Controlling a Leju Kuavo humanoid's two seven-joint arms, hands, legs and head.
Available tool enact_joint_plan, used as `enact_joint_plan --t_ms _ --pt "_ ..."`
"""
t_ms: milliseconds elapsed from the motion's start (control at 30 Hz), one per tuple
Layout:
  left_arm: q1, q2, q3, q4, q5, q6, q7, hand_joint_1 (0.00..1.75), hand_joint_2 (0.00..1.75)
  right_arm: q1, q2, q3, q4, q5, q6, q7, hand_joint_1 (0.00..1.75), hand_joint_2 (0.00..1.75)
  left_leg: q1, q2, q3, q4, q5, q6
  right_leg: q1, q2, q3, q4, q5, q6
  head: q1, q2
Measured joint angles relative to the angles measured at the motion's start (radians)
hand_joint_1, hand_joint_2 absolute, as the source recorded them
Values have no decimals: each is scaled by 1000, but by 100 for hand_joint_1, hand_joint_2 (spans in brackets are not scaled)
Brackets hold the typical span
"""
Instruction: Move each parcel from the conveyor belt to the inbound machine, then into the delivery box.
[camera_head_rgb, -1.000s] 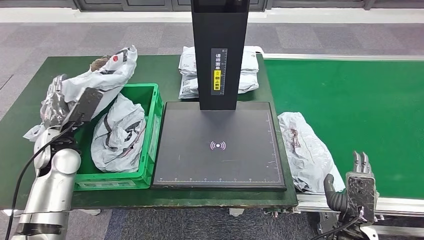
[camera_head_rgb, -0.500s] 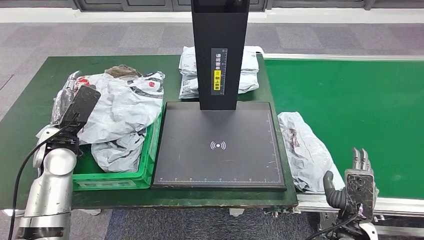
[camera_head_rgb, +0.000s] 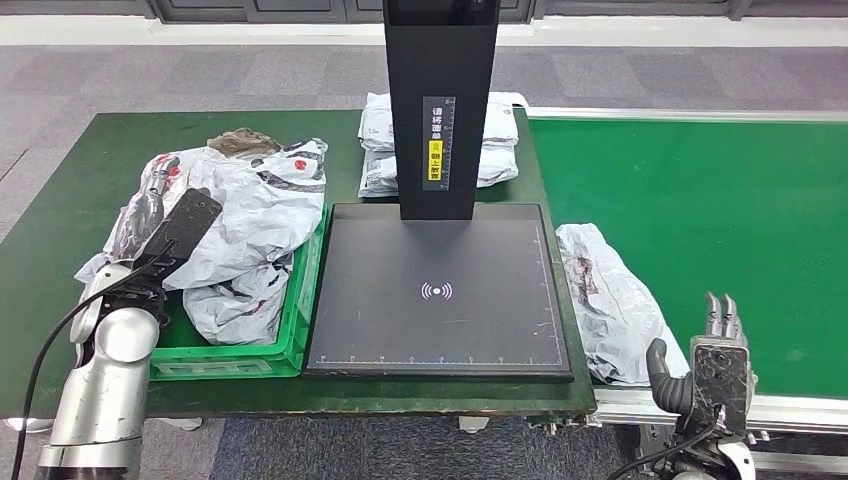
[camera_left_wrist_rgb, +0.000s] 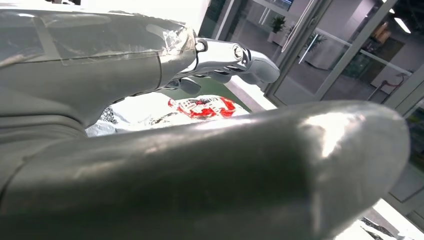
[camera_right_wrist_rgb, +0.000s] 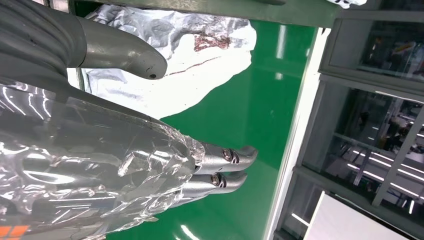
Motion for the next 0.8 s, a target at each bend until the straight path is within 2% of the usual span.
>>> enact_joint_plan --t_ms 333,400,467,600,700,800 --pt "0 0 0 0 4 6 -7 0 0 0 0 0 2 0 0 0 0 175 0 0 0 0 0 0 0 0 0 0 0 0 0 0" --pt "0 -4 0 -5 32 32 -38 0 87 -1 -1 0 2 9 -2 5 0 175 0 0 0 0 0 0 0 0 0 0 0 0 0 0" --pt "3 -14 0 -21 113 63 -106 0 175 -8 -6 0 6 43 1 23 0 175 0 0 0 0 0 0 0 0 0 0 0 0 0 0" --pt "41 -48 -28 -86 336 52 -236 0 175 -83 -39 0 41 182 54 87 0 175 -1 2 0 0 -1 1 -2 1 0 0 1 1 0 0" --pt "92 -83 -94 -125 445 26 -287 0 175 -213 -85 0 127 301 122 147 0 175 -3 2 0 1 0 2 -3 2 0 0 2 3 0 0" --pt "126 -117 -175 -135 505 14 -299 0 175 -368 -140 2 271 379 193 188 0 175 -4 1 -1 1 2 5 -4 1 0 -1 4 6 0 0"
